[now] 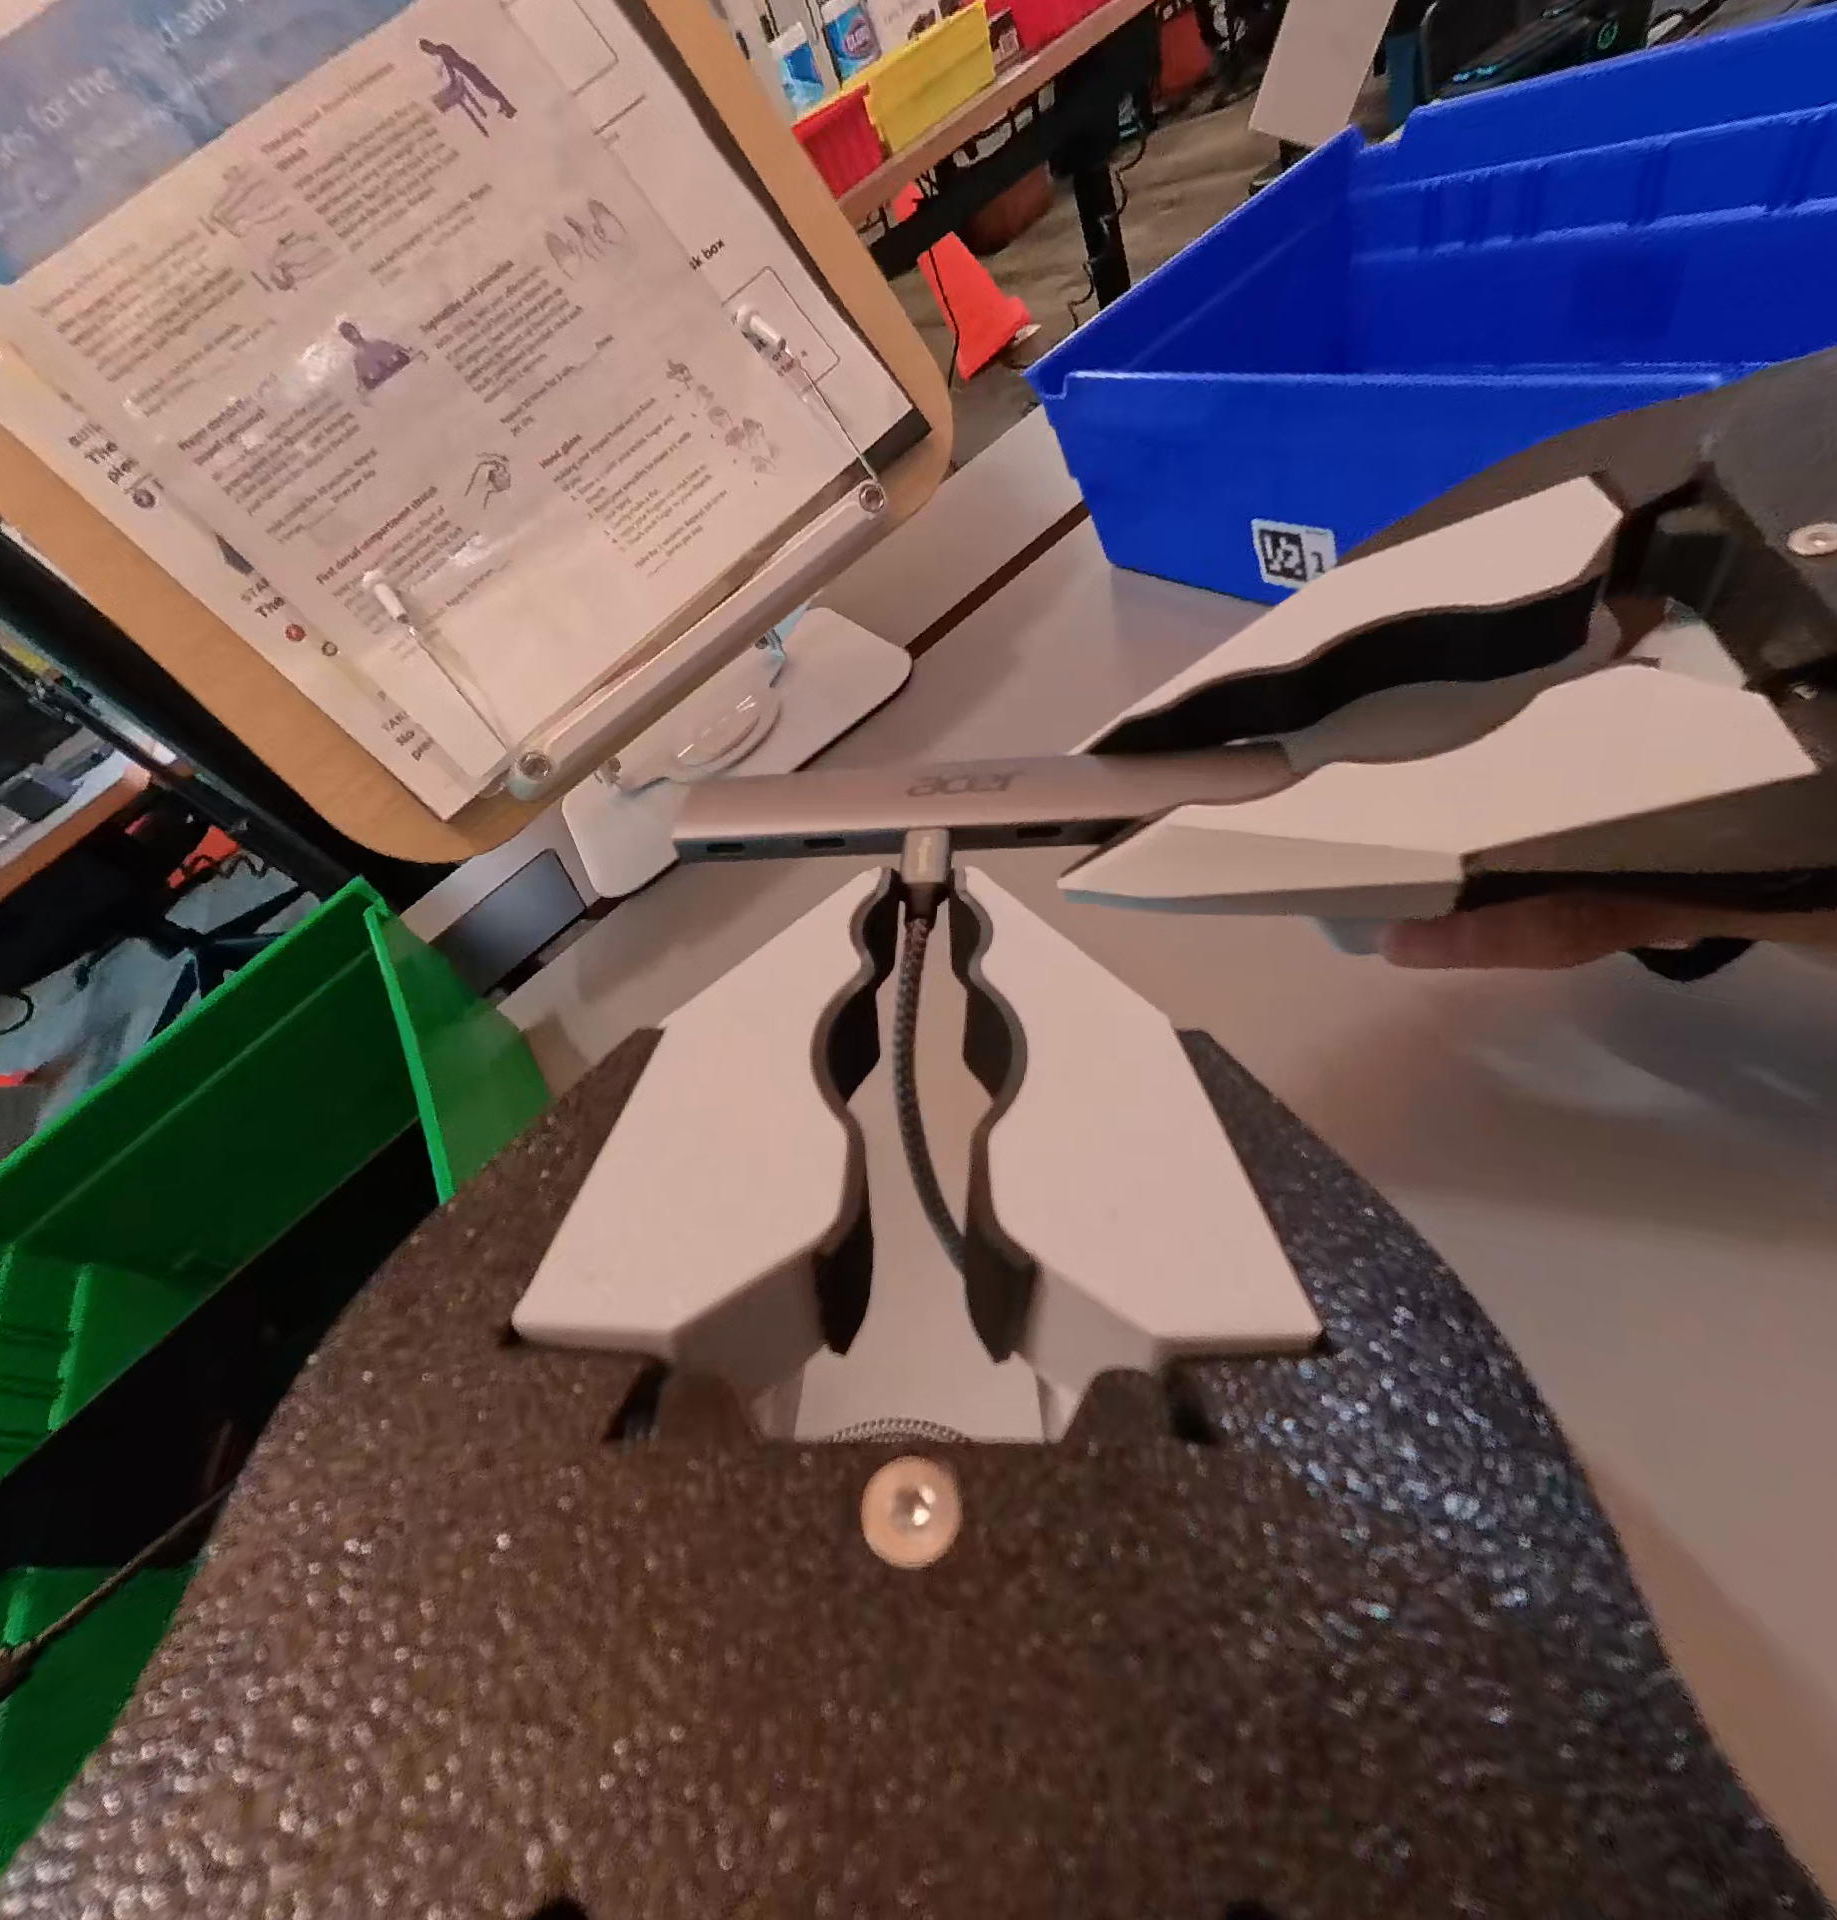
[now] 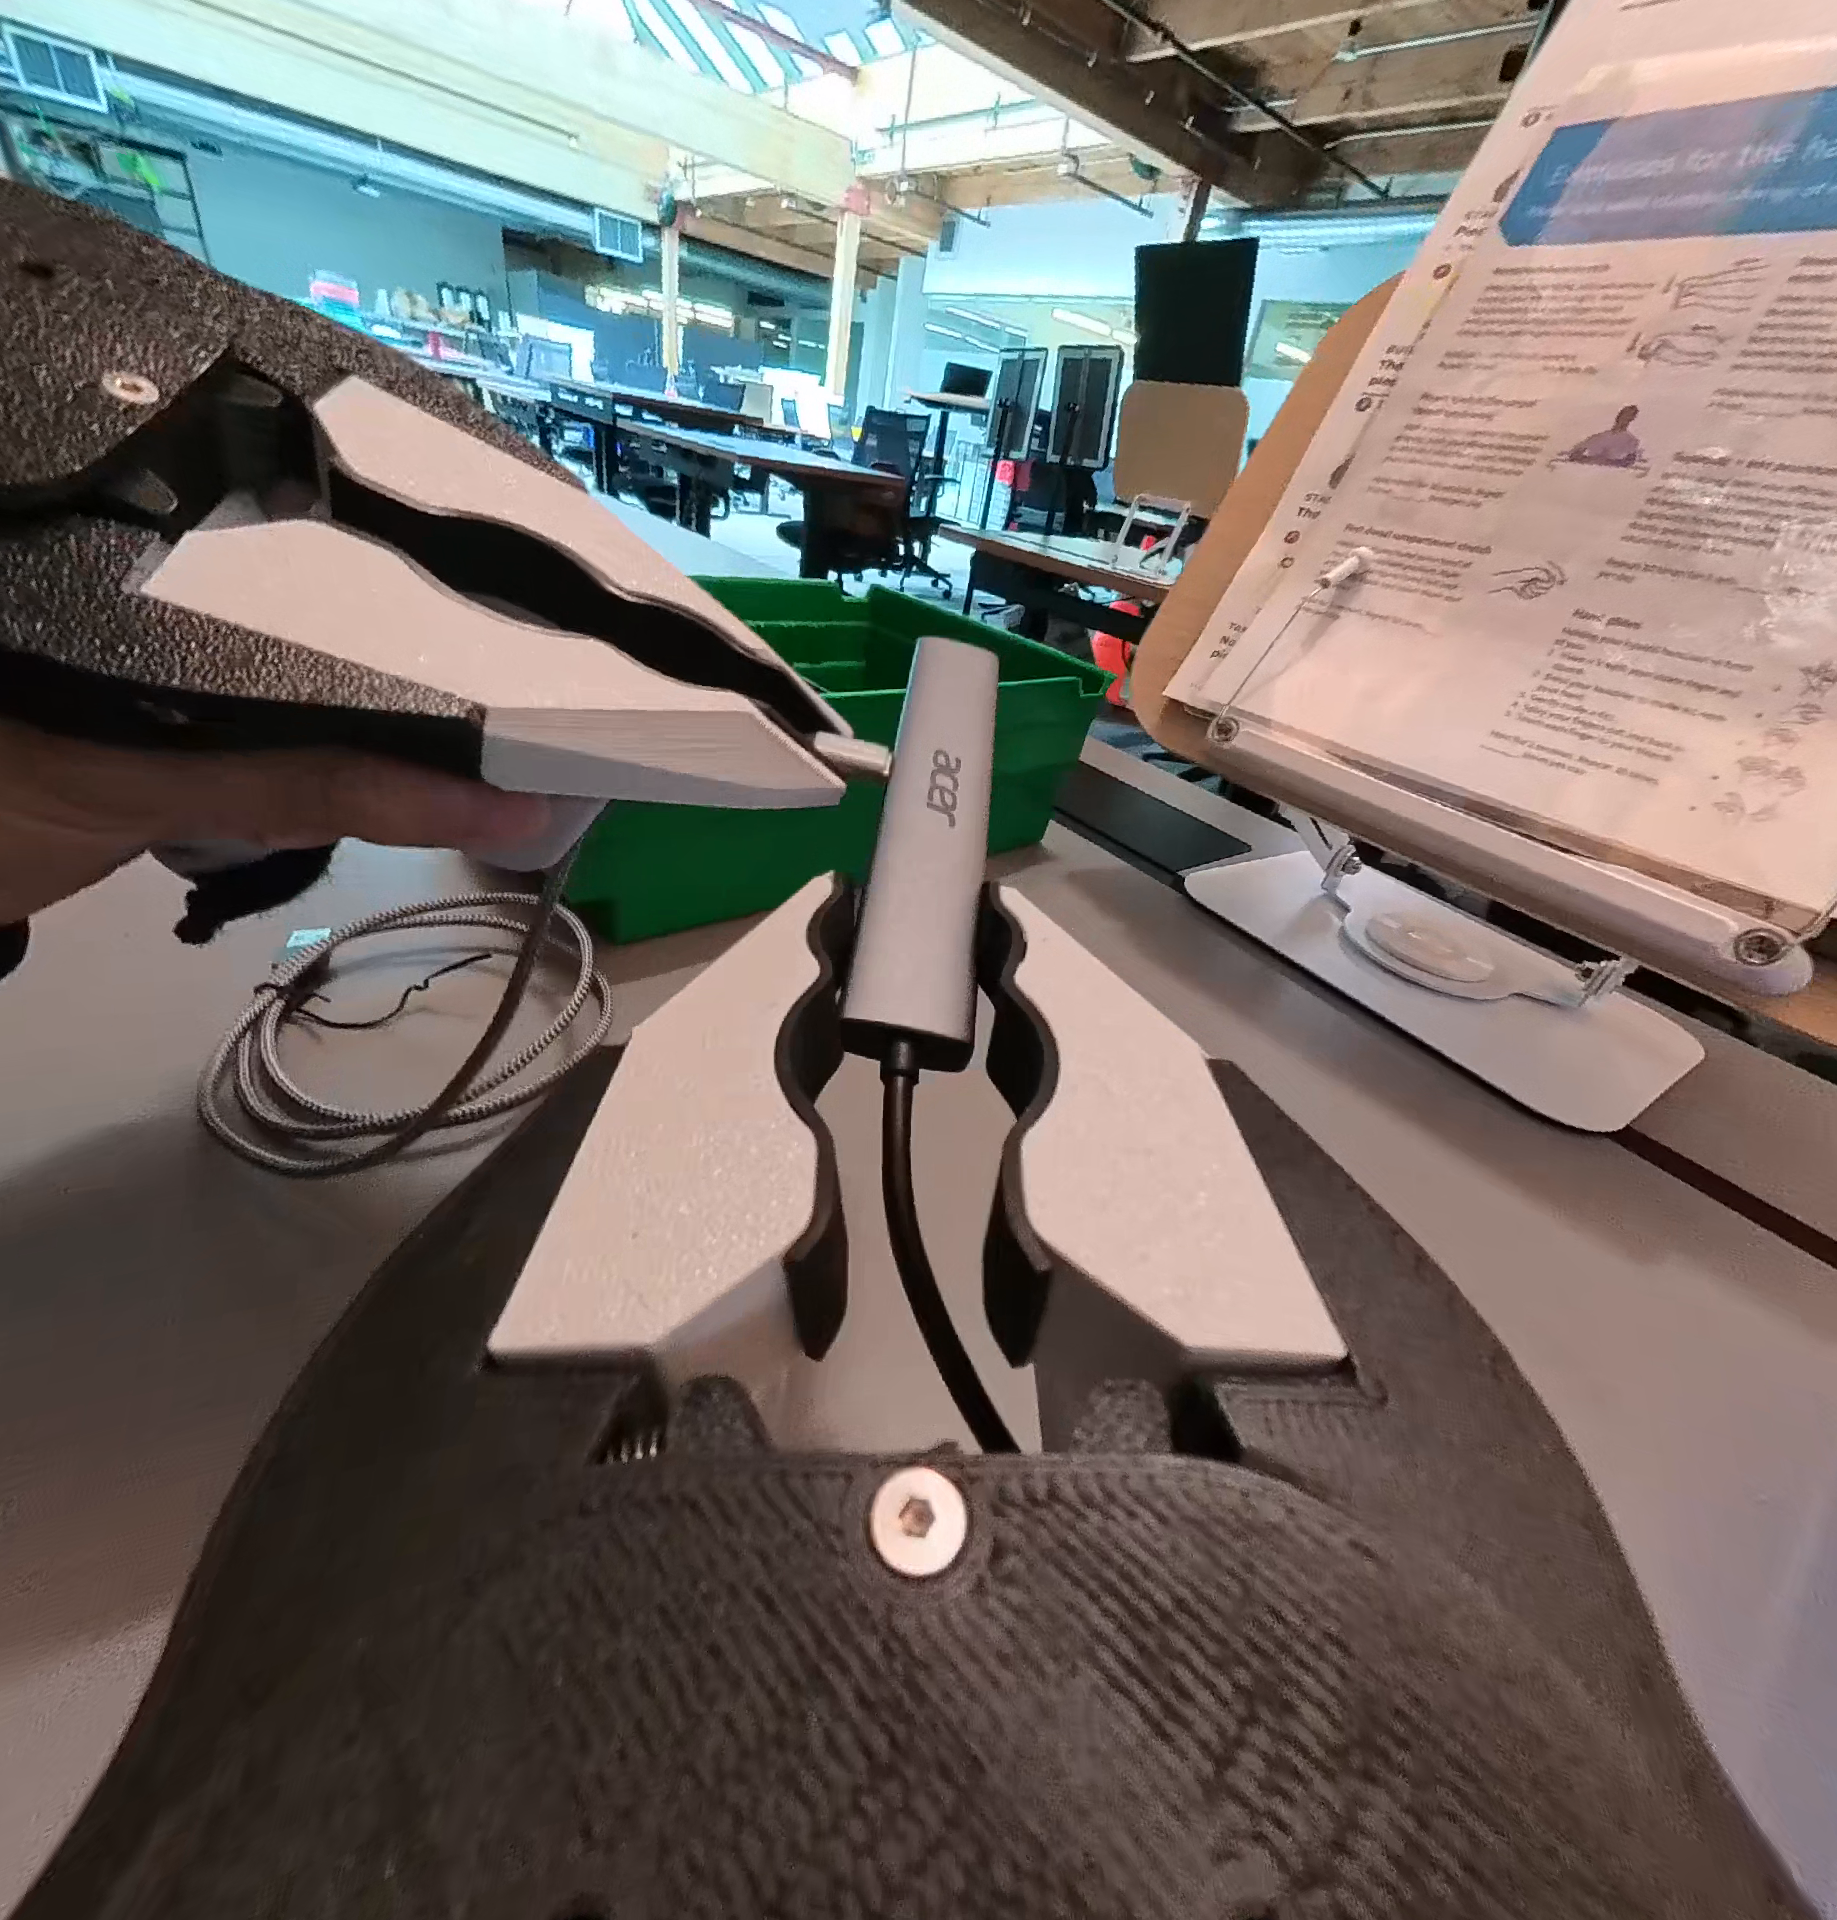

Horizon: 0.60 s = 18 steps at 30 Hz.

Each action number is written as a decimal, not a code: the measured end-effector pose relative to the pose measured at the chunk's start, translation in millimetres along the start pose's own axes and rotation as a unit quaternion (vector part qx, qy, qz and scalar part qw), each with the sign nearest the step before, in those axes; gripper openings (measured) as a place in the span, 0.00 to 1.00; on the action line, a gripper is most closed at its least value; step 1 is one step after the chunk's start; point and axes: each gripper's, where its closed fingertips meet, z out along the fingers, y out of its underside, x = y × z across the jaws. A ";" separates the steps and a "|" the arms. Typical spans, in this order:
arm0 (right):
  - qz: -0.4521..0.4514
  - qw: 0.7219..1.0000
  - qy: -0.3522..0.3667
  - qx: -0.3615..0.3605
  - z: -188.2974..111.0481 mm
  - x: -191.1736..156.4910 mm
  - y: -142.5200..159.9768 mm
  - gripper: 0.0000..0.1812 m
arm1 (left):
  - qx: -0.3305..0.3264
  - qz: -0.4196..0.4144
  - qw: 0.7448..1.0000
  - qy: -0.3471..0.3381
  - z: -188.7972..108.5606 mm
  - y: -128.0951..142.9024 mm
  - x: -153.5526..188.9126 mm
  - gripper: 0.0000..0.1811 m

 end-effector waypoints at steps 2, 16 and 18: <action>-0.006 1.000 -0.001 -0.003 0.5 -2.1 -0.5 0.13 | 0.004 0.000 1.000 0.004 -1.4 1.1 -1.0 0.04; -0.049 0.996 0.063 0.036 -15.9 18.9 -27.3 0.12 | 0.144 -0.156 0.976 0.049 -53.7 -26.6 -20.9 0.23; -0.047 0.995 0.068 0.058 -22.9 23.0 -49.9 0.12 | 0.154 -0.158 0.975 0.006 -72.7 -14.2 -45.3 0.23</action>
